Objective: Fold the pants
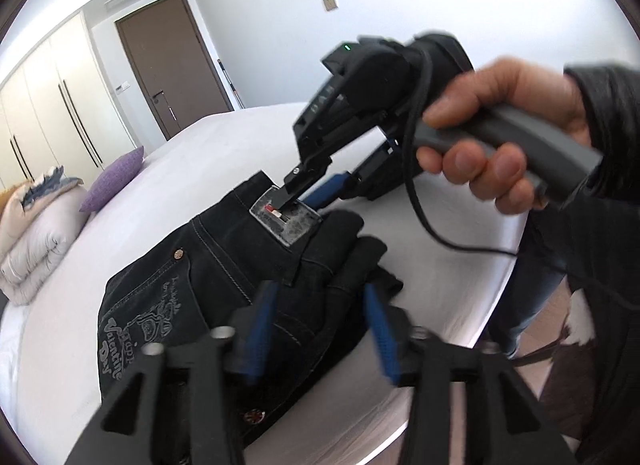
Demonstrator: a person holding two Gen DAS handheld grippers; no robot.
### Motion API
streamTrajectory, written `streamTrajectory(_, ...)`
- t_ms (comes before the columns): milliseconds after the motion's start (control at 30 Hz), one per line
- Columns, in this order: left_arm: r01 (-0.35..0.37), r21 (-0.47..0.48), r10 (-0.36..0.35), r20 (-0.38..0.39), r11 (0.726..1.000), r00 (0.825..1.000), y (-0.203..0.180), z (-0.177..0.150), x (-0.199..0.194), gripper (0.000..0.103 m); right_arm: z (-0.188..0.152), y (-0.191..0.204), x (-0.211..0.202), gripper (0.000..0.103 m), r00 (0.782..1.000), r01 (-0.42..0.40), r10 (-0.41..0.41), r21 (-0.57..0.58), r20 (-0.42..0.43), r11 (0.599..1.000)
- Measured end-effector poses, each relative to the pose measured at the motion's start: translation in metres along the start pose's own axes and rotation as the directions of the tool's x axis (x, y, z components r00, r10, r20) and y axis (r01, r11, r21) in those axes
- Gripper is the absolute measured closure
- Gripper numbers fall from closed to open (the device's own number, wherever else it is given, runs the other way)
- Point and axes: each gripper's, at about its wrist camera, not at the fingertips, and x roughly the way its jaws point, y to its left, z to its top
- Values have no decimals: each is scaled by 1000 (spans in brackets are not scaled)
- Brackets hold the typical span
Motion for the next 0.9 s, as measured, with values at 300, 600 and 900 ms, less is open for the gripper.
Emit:
streamTrajectory(300, 94, -388, -70, 75, 917, 995, 113, -2, -31, 40, 7, 43, -41, 54, 993, -52, 61, -94, 98, 994)
streamTrajectory(600, 56, -702, -197, -123, 710, 973, 237, -62, 33, 101, -7, 50, 30, 81, 997, -15, 5, -126, -77, 992)
streamTrajectory(900, -13, -648, -140, -183, 761, 973, 215, -61, 46, 101, -40, 21, 22, 103, 997, -27, 21, -87, -71, 996)
